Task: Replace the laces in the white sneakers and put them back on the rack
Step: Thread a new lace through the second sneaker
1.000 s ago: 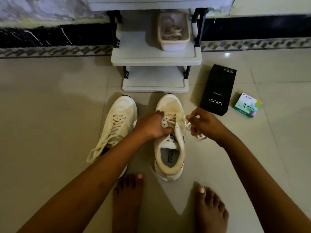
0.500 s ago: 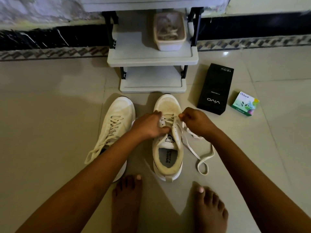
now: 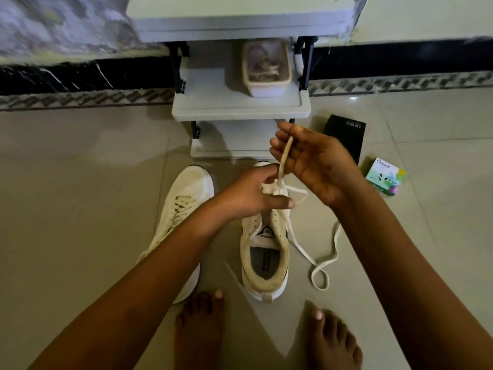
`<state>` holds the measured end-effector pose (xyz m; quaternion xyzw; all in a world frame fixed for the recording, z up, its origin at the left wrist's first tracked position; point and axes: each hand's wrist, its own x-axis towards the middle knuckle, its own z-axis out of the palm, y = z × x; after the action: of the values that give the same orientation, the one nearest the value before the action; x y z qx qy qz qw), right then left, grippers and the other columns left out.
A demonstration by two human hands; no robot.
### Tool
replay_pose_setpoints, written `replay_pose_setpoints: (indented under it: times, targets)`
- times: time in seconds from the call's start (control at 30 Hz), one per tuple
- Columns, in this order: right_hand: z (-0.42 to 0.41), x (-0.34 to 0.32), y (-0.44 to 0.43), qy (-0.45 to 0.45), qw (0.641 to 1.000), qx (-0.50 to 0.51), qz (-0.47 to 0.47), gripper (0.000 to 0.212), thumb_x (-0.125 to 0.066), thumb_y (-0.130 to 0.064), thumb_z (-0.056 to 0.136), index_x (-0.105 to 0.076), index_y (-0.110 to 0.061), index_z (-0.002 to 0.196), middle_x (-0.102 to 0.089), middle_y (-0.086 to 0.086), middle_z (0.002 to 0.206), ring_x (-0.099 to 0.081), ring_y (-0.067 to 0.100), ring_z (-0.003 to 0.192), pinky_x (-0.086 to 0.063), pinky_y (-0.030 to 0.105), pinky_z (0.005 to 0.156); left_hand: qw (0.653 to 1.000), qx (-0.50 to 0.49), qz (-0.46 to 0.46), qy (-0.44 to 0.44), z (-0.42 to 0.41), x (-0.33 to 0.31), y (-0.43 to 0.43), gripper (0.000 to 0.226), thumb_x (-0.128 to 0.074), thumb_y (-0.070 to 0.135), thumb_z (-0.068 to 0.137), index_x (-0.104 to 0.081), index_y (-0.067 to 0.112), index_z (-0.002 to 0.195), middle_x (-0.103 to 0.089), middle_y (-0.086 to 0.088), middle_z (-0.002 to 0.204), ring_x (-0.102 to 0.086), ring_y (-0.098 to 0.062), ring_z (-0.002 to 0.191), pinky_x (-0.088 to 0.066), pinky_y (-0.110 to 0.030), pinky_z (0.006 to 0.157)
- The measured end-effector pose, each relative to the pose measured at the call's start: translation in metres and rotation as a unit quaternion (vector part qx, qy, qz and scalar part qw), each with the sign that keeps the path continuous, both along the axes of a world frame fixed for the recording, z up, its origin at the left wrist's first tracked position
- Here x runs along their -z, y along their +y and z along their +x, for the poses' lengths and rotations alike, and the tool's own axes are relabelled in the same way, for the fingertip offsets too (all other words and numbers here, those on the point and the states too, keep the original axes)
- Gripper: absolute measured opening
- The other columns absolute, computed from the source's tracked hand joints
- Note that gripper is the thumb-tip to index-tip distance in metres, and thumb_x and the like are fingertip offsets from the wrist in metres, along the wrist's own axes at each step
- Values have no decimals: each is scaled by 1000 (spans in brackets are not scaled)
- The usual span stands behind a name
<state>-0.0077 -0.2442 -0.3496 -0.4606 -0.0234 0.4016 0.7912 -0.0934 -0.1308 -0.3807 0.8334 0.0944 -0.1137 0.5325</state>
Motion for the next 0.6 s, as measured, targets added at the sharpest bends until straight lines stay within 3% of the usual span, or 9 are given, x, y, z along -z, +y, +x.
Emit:
replay_pose_setpoints:
  times: [0.07,0.13,0.2,0.27,0.37,0.47,0.6]
  targets:
    - [2,-1,-2,-13,1000,12,-24,28,-44,-15,96,-54,-4,119,-60,4,93,-63,16,86,-55,28,79,999,2,-53,6,-1,-3,-5,30,-57,27,93,-60,7,115,-63,-6,112,-58,-16,108,-45,-26,94]
    - [9,6,-8,-70,986,49,-145,30,-46,-20,96,-55,-7,121,-56,0,92,-57,14,84,-50,27,75,998,-23,-57,13,-6,-5,1,32,-39,26,100,-61,3,99,-62,-11,97,-59,-14,93,-44,-14,84]
    - [16,19,-14,-136,943,103,-285,27,-47,-24,97,-56,-10,118,-53,-3,91,-54,15,89,-48,31,82,999,-37,2,31,-13,-7,19,34,-33,31,101,-57,14,83,-60,-4,85,-56,-9,81,-44,-18,76]
    - [17,35,-19,-205,902,113,-363,23,-47,-23,97,-56,-13,116,-56,0,98,-54,15,91,-48,33,88,997,-43,42,46,-18,-4,40,33,-35,32,100,-51,20,74,-54,1,73,-52,-12,71,-41,-25,73]
    - [18,65,-25,-307,827,46,-469,25,-51,-23,95,-57,-8,114,-58,12,108,-56,18,87,-47,33,84,993,-35,103,49,-23,2,63,31,-42,27,99,-54,22,71,-52,3,67,-49,-13,66,-40,-32,73]
    - [20,83,-32,-370,742,-9,-559,26,-54,-26,91,-63,-7,106,-59,16,114,-59,25,92,-49,34,80,984,-30,166,54,-26,8,71,24,-52,25,94,-66,29,74,-67,0,81,-61,-18,81,-47,-37,82]
    - [17,85,-40,-387,685,-74,-613,38,-63,-31,88,-58,-11,120,-45,13,129,-55,26,104,-43,30,79,982,-53,178,40,-25,9,65,10,-64,19,87,-74,22,88,-71,3,83,-63,-10,81,-47,-28,78]
